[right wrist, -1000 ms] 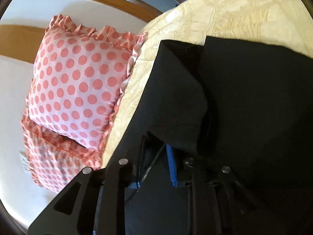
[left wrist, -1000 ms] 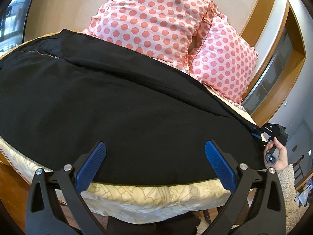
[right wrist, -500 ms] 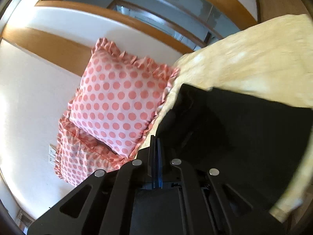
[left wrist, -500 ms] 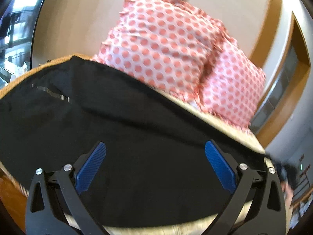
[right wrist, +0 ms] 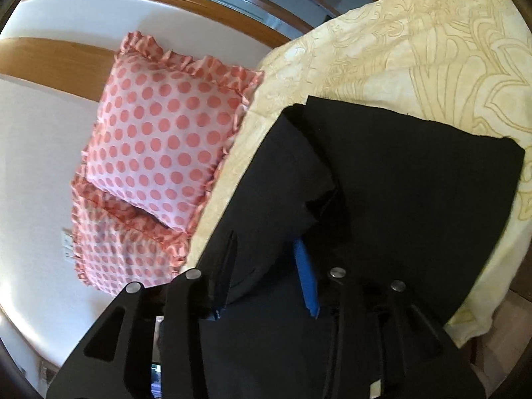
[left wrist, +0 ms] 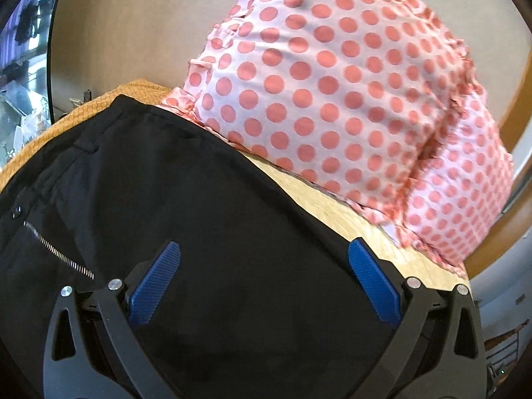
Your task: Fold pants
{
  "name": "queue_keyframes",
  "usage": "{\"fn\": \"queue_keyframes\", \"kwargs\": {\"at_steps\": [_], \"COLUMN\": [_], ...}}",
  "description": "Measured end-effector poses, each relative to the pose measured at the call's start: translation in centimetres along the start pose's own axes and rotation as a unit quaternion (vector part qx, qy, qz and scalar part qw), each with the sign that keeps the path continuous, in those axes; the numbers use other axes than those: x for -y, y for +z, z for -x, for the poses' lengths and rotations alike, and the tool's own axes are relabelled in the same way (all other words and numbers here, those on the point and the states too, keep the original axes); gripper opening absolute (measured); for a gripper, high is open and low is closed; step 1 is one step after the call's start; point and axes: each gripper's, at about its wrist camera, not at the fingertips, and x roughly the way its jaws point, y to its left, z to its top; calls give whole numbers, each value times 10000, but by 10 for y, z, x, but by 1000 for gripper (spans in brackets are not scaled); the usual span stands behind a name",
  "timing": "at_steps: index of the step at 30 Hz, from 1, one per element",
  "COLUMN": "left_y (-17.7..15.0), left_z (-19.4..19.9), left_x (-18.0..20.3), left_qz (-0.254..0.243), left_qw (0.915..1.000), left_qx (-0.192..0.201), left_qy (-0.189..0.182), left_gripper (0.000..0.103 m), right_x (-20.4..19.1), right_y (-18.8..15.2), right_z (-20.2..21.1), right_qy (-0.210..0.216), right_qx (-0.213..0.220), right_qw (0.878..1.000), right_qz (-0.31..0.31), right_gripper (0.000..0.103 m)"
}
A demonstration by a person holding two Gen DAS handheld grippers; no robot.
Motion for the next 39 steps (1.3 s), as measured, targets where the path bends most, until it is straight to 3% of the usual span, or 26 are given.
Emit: {"fn": "queue_keyframes", "kwargs": {"at_steps": [6, 8, 9, 13, 16, 19, 21, 22, 23, 24, 25, 26, 28, 30, 32, 36, 39], "left_y": [17, 23, 27, 38, 50, 61, 65, 67, 68, 68, 68, 67, 64, 60, 42, -14, -86], "left_z": [-30, -43, -51, -79, -101, -125, -138, -146, -151, -155, -153, -148, -125, -85, -15, 94, 144], "left_x": [1, 2, 2, -1, -7, -3, 0, 0, -2, -5, -6, -9, -13, -16, -26, -50, -75], "left_qz": [24, 0, -14, 119, 458, 386, 282, 232, 224, 236, 265, 345, 376, 357, 398, 489, 617], "left_qw": [9993, 9986, 9979, 9948, 9919, 9880, 9847, 9819, 9799, 9778, 9782, 9806, 9853, 9904, 9962, 9978, 9968], "left_qx": [-251, -400, -506, -809, -1003, -1166, -1228, -1287, -1329, -1328, -1244, -1196, -974, -657, -180, 316, 339], "left_qy": [277, 350, 396, 608, 623, 936, 1204, 1370, 1469, 1606, 1641, 1514, 1351, 1159, 752, 309, 381], "left_gripper": [101, 101, 101, 96, 85, 81, 72, 62, 44, 35, 18, 11, 8, 8, 8, 8, 11], "right_x": [-28, -36, -35, -22, -22, -25, -27, -28, -29, -31, -32, -33, -32, -31, -29, -22, -12], "right_y": [-4, -3, -2, -2, -1, 1, 3, 3, 4, 4, 5, 5, 7, 8, 10, 13, 14], "right_z": [-29, -37, -36, -18, -13, -10, -7, -4, -2, -1, 1, 1, 5, 12, 21, 40, 45], "right_qy": [-800, -892, -848, -64, 125, 237, 322, 393, 435, 445, 448, 475, 567, 620, 653, 571, 405], "right_qx": [-235, -25, 101, 529, 629, 682, 731, 768, 799, 830, 857, 865, 896, 978, 1084, 1333, 1359], "right_qw": [9953, 9919, 9916, 9953, 9946, 9940, 9935, 9930, 9924, 9918, 9912, 9910, 9908, 9899, 9884, 9854, 9864], "right_qz": [483, 899, 969, 807, 813, 820, 812, 811, 828, 860, 899, 906, 846, 815, 842, 896, 832], "right_gripper": [39, 29, 3, 3, 3, 3, 3, 3, 3, 3, 3, 3, 3, 3, 3, 3, 3]}}
